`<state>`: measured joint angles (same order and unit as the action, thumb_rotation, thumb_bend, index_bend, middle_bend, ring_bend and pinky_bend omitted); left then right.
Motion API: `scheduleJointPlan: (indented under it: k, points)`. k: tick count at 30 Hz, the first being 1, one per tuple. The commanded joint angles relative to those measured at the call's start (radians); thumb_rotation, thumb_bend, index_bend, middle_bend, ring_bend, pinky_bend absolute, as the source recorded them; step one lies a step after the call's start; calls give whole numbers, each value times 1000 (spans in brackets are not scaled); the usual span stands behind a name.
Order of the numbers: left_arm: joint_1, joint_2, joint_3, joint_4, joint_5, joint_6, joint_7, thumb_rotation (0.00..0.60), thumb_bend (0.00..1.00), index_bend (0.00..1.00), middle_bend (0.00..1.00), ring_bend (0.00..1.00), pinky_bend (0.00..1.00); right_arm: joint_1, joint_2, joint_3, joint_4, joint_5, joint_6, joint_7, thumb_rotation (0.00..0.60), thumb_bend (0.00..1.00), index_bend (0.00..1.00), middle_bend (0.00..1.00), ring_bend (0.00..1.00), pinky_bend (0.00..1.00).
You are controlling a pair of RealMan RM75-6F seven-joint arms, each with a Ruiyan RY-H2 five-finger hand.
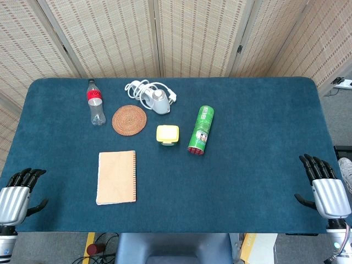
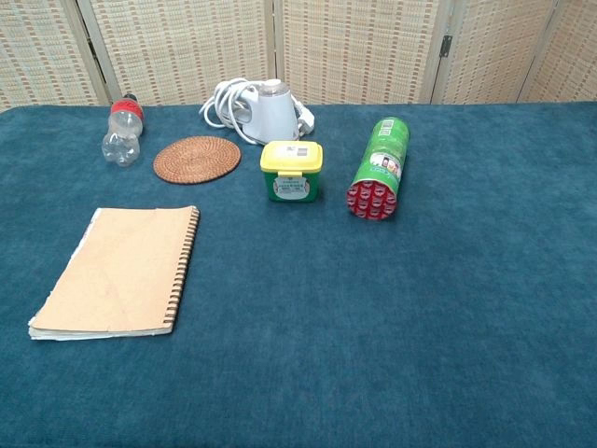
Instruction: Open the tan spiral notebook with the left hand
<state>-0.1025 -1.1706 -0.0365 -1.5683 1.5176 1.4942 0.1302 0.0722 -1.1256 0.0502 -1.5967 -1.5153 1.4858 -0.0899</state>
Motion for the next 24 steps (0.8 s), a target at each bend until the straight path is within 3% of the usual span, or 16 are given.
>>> scheduleJointPlan:
  k: [1,10,24]
  points:
    - [-1,-3,1,4,5,2,-2,600,224,240,250,170,222,-1,0,0,1,-2,3,3,600,164,0,90,75,106]
    - [-12,-8,3,33,31,1,-30,600,224,244,250,170,222,-10,10,-6,2,-19,19,24,600,164,0,90,74,106]
    - [-142,-70,17,281,160,-77,-325,600,236,279,250,170,221,-31,42,-7,-21,-51,70,38,600,164,0,90,75,106]
